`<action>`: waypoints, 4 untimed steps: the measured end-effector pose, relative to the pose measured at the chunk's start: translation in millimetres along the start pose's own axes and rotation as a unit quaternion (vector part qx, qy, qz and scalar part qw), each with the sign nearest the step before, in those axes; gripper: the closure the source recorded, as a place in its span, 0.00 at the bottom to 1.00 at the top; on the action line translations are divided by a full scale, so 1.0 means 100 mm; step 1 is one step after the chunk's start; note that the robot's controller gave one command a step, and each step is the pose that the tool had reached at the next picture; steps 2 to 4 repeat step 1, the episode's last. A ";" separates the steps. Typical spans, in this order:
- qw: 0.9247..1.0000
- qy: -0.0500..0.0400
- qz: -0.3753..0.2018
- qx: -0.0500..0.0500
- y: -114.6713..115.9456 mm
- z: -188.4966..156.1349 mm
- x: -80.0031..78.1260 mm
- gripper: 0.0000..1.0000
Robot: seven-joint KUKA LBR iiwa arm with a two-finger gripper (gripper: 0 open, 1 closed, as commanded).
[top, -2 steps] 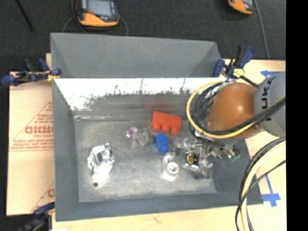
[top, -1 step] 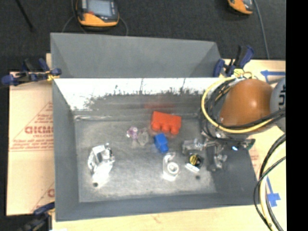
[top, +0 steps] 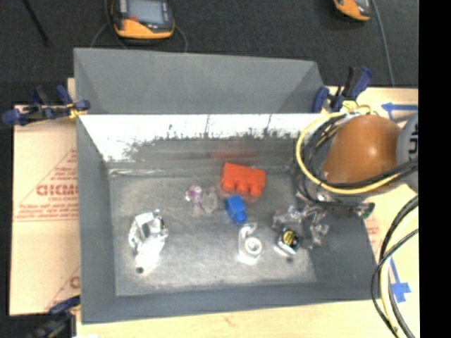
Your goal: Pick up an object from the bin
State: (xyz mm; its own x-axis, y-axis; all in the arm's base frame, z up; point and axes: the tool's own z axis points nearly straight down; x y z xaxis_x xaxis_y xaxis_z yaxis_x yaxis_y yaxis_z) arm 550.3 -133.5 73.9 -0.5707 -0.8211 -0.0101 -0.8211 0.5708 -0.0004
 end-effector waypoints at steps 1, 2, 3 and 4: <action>1.000 0.003 -0.006 0.004 0.28 -1.41 -0.10 1.00; 1.000 0.003 -0.006 0.004 0.28 -1.41 -0.10 1.00; 1.000 0.003 -0.006 0.004 0.28 -1.41 -0.10 1.00; 1.000 0.003 -0.006 0.004 0.28 -1.41 -0.10 1.00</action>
Offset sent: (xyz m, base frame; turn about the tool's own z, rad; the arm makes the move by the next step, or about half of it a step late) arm -0.0204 0.0227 0.1355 -0.0120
